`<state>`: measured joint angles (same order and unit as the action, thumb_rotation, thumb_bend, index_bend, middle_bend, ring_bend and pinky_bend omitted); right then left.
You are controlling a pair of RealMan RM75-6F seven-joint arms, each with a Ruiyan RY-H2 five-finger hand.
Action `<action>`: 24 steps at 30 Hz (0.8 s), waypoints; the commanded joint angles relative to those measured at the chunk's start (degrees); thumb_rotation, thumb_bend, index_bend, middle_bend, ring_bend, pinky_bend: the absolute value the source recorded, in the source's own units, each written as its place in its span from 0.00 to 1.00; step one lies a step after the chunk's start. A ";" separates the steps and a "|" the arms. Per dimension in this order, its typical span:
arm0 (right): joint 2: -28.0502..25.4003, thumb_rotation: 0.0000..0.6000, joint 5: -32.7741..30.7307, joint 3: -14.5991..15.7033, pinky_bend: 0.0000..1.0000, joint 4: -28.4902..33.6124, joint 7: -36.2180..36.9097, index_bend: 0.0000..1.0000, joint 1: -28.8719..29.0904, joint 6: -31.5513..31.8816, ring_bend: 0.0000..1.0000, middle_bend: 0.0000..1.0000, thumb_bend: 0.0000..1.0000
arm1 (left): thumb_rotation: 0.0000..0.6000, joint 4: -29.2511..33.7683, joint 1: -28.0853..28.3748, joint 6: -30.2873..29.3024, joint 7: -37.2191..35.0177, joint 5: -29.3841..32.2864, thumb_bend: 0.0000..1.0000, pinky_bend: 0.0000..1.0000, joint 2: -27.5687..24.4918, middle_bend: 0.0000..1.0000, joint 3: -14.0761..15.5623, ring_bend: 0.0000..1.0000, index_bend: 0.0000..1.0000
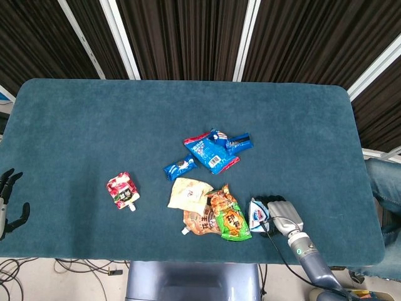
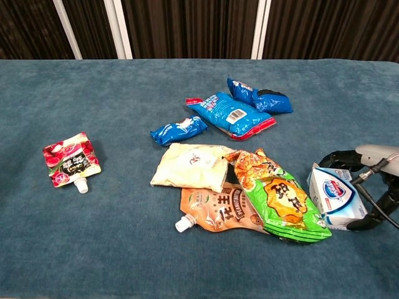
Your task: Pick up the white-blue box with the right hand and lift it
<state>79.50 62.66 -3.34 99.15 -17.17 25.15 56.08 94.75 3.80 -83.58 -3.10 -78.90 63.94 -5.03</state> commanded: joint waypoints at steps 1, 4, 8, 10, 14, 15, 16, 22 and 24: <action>-0.20 1.00 0.86 -0.17 0.17 0.02 1.01 0.25 -0.08 0.55 0.21 0.32 0.14 | 1.00 -0.03 -0.01 -0.01 -0.03 -0.03 0.47 0.07 0.01 0.04 0.03 0.12 0.12; -1.30 1.00 1.73 -1.06 0.17 0.87 2.35 0.25 0.04 1.25 0.21 0.32 0.14 | 1.00 -0.01 -0.02 -0.08 0.00 -0.08 0.47 0.07 0.01 0.04 0.02 0.12 0.12; -4.18 1.00 2.31 -2.62 0.17 2.88 4.18 0.25 0.68 1.12 0.21 0.32 0.14 | 1.00 0.11 -0.02 -0.05 0.06 -0.06 0.47 0.07 -0.04 0.04 0.04 0.12 0.12; -6.16 1.00 2.38 -3.71 0.17 4.29 5.15 0.25 1.29 0.66 0.21 0.32 0.14 | 1.00 0.18 0.00 -0.04 0.15 -0.13 0.47 0.07 -0.04 0.04 0.07 0.12 0.12; -9.31 1.00 1.51 -6.31 0.17 6.49 7.26 0.26 2.89 -0.73 0.21 0.32 0.14 | 1.00 0.23 -0.04 -0.14 0.33 -0.22 0.47 0.07 0.02 0.04 0.13 0.12 0.12; -10.08 1.00 1.06 -7.26 0.17 7.02 8.08 0.26 3.41 -1.15 0.21 0.32 0.14 | 1.00 0.23 -0.04 -0.19 0.37 -0.25 0.47 0.07 0.02 0.04 0.12 0.12 0.12; -10.87 1.00 0.65 -8.03 0.17 7.52 8.95 0.26 3.85 -1.65 0.21 0.32 0.14 | 1.00 0.24 -0.05 -0.22 0.41 -0.24 0.47 0.07 0.02 0.04 0.11 0.12 0.12; -14.93 1.00 0.01 -12.96 0.17 10.38 17.60 0.26 5.03 -3.36 0.21 0.32 0.14 | 1.00 0.34 -0.08 -0.28 0.45 -0.07 0.47 0.07 -0.02 0.04 0.02 0.12 0.12; -16.08 1.00 0.50 -14.45 0.17 11.23 21.22 0.26 5.05 -3.60 0.21 0.32 0.14 | 1.00 0.33 -0.08 -0.24 0.46 -0.06 0.47 0.07 -0.03 0.04 0.04 0.12 0.12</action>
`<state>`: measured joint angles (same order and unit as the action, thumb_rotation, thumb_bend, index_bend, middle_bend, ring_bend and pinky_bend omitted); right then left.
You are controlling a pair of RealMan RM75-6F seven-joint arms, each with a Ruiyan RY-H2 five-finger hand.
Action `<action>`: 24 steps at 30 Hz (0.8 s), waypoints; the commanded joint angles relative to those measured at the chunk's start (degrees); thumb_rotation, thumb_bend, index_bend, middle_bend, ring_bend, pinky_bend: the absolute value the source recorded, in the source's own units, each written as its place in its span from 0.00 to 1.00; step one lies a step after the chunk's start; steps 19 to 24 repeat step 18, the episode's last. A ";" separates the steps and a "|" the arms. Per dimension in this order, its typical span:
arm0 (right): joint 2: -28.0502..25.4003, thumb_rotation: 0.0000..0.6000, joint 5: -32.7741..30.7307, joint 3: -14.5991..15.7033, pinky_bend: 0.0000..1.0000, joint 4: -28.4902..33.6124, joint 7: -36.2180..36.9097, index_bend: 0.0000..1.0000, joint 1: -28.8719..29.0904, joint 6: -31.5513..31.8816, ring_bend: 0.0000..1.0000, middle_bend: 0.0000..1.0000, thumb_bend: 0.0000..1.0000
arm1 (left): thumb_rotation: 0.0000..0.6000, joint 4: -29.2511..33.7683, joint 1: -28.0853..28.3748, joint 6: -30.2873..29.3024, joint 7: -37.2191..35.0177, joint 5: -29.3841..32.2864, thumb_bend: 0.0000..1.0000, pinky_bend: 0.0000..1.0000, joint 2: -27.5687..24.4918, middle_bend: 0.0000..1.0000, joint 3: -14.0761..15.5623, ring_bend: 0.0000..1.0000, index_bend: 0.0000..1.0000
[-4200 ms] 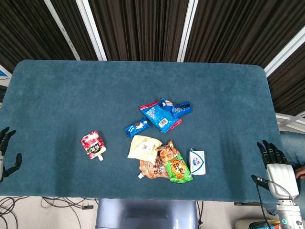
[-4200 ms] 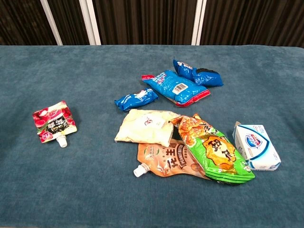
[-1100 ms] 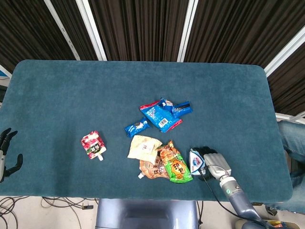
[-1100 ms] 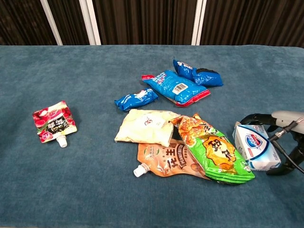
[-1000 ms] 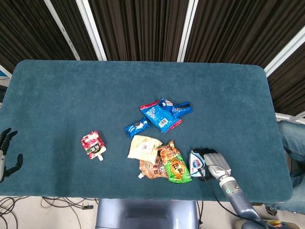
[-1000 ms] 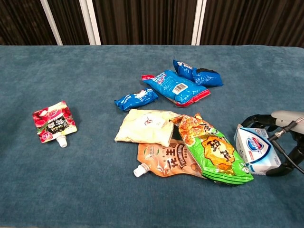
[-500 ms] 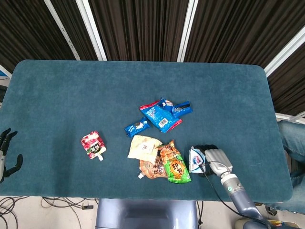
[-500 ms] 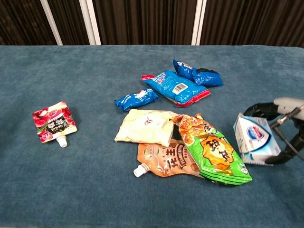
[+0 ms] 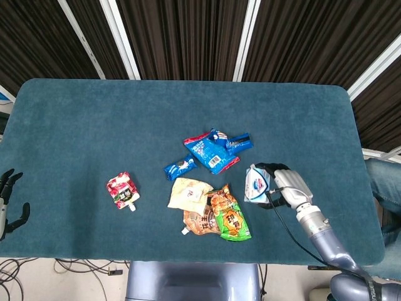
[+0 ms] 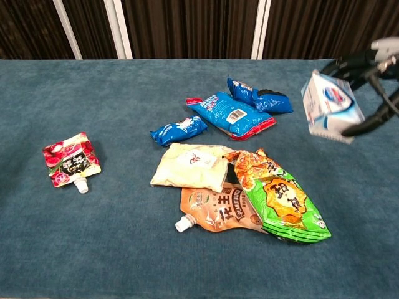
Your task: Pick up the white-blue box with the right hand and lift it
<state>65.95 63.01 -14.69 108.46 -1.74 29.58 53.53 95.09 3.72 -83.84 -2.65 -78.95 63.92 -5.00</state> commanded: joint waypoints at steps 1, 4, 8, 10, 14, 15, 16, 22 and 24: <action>-3.09 1.00 0.51 -3.74 0.17 2.38 7.64 0.26 0.50 -1.03 0.21 0.32 0.14 | 1.00 -0.02 0.01 0.05 0.01 0.00 0.47 0.07 0.00 0.04 0.02 0.12 0.12; -4.65 1.00 2.07 -5.20 0.17 3.85 13.59 0.27 -0.06 -1.27 0.21 0.32 0.14 | 1.00 -0.10 0.01 0.02 0.01 -0.08 0.47 0.07 0.05 0.04 0.06 0.12 0.12; -5.84 1.00 5.23 -7.10 0.17 5.09 23.70 0.28 -1.09 -1.22 0.21 0.32 0.14 | 1.00 -0.13 -0.03 -0.05 -0.05 -0.16 0.47 0.07 0.08 0.04 0.09 0.12 0.12; -5.46 1.00 6.18 -8.01 0.17 4.97 28.60 0.28 -1.14 -1.32 0.21 0.32 0.14 | 1.00 -0.14 -0.04 -0.11 -0.03 -0.19 0.47 0.07 0.10 0.04 0.08 0.12 0.12; -5.17 1.00 9.38 -8.50 0.17 4.13 36.65 0.28 -1.33 -1.63 0.21 0.32 0.14 | 1.00 -0.09 -0.02 -0.11 0.00 -0.18 0.47 0.07 0.11 0.04 0.06 0.12 0.12; -5.31 1.00 10.35 -8.29 0.17 3.91 37.76 0.28 -1.49 -1.51 0.21 0.32 0.14 | 1.00 -0.05 -0.01 -0.10 0.01 -0.17 0.47 0.07 0.10 0.04 0.04 0.12 0.12; -5.29 1.00 11.16 -8.09 0.17 3.60 38.58 0.28 -1.46 -1.47 0.21 0.32 0.14 | 1.00 -0.03 0.00 -0.09 0.04 -0.15 0.47 0.07 0.09 0.04 0.03 0.12 0.12; -5.41 1.00 12.15 -7.72 0.17 3.29 39.62 0.28 -1.59 -1.19 0.21 0.32 0.14 | 1.00 -0.01 0.00 -0.10 0.06 -0.10 0.47 0.07 0.08 0.04 0.00 0.12 0.12; -5.41 1.00 12.15 -7.72 0.17 3.29 39.62 0.28 -1.59 -1.19 0.21 0.32 0.14 | 1.00 -0.01 0.00 -0.10 0.06 -0.10 0.47 0.07 0.08 0.04 0.00 0.12 0.12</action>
